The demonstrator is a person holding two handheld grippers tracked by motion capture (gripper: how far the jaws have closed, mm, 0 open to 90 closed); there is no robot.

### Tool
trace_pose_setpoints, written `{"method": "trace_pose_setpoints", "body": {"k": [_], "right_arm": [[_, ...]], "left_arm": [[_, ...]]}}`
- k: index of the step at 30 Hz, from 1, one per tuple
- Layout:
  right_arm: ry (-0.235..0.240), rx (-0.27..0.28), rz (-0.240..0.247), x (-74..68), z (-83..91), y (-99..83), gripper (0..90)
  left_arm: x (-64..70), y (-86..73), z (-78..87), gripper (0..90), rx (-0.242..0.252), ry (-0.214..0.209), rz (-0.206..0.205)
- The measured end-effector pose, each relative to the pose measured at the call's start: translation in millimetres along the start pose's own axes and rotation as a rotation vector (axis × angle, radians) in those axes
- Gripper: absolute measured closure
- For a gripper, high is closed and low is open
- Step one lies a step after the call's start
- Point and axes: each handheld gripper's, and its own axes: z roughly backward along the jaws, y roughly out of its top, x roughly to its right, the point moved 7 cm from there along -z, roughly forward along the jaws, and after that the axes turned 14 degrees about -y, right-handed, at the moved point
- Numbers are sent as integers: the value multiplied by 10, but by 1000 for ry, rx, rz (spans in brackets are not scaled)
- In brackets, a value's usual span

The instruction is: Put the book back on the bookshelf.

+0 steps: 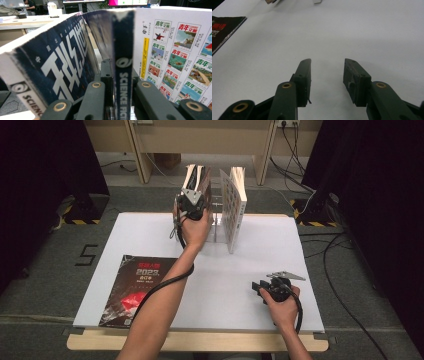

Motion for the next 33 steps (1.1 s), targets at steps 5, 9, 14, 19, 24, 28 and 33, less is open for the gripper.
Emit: {"method": "trace_pose_setpoints", "body": {"k": [5,9,14,19,24,28,33], "right_arm": [[2,-9,6,-4,-9,-12,581],[2,-9,7,-5,-8,-13,581],[3,-16,-4,-10,-6,-19,580],[3,-14,5,-12,-17,-21,579],[3,-18,4,-13,-17,-24,578],[5,-25,0,-23,-20,-29,577],[5,-30,1,-15,-29,-38,574]], "left_arm": [[12,-15,22,788,-6,-16,-14],[4,-16,51,783,-7,-13,-16],[13,-17,109,749,-1,-15,-21],[29,-9,171,731,7,-27,-17],[76,36,270,759,40,-49,2],[86,75,277,773,41,-62,32],[67,70,233,784,26,-58,41]]}}
